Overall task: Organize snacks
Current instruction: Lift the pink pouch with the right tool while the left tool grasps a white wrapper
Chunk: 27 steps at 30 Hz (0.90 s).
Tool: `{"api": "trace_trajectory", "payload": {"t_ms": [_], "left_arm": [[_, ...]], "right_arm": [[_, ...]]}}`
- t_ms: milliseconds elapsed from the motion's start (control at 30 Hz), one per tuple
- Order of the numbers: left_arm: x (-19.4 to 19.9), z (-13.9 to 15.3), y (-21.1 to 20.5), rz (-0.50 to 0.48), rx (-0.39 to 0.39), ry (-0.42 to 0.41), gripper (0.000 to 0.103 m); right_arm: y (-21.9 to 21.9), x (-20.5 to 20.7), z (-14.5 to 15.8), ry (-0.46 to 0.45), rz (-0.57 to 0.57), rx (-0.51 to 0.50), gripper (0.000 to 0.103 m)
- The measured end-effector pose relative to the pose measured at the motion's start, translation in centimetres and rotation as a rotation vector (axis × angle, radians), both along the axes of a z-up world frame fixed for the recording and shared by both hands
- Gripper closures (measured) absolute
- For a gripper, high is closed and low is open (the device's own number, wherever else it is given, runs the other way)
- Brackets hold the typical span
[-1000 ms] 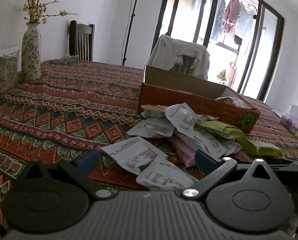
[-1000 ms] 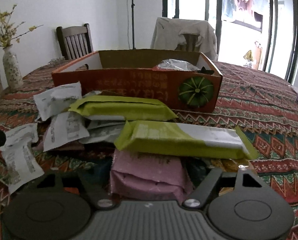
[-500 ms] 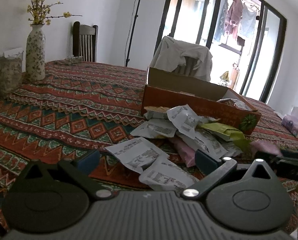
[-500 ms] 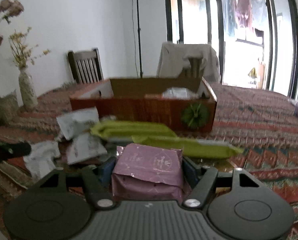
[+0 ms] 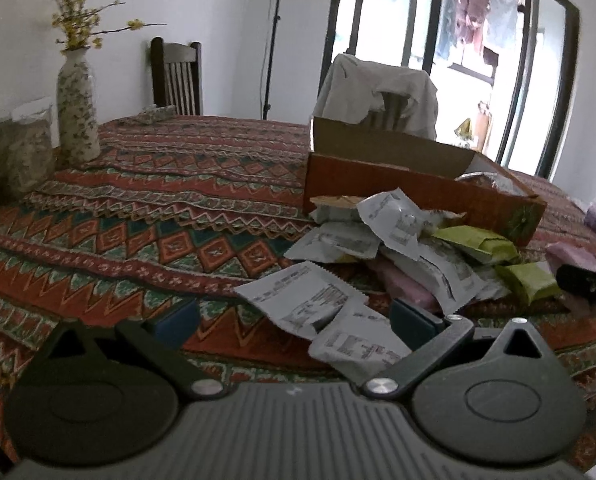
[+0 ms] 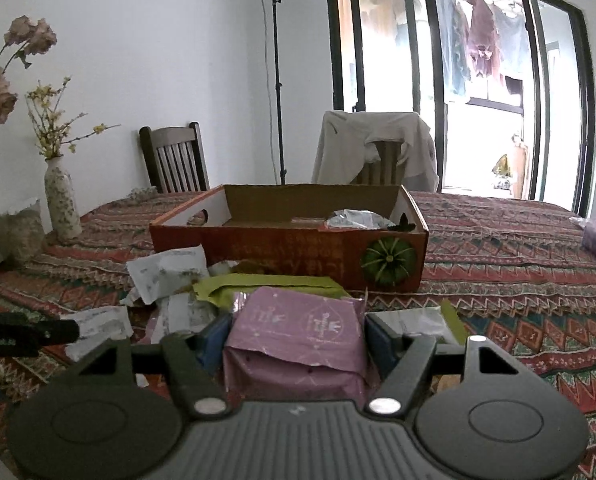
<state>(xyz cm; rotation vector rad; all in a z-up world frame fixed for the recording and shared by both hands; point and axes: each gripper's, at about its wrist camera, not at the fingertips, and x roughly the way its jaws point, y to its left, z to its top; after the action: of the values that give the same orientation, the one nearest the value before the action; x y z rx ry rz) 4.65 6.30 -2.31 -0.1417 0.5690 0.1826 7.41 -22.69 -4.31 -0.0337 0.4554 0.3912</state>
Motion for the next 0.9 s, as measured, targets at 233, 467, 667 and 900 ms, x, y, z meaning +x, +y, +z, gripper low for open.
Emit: {"api": "trace_trajectory", "payload": {"t_ms": [233,467,667,900], "left_arm": [[1.6,-0.6,-0.6,-0.009,0.021,0.064,0.000],[1.6,-1.6,-2.5,-0.044,-0.017,0.097,0.000],[1.8,-2.6,-5.4,-0.049,0.059,0.136,0.000],[1.8,-2.8,-6.6,-0.050,0.077,0.105,0.012]], "right_arm": [[-1.0,0.0,-0.1,0.003,-0.031,0.002,0.033],[-1.6,0.3,-0.4,0.019,-0.036,0.020,0.033],[-2.1,0.2,-0.8,0.031,-0.027,0.035,0.033],[-2.8,0.1,-1.5,0.057,-0.004,0.066,0.032]]}}
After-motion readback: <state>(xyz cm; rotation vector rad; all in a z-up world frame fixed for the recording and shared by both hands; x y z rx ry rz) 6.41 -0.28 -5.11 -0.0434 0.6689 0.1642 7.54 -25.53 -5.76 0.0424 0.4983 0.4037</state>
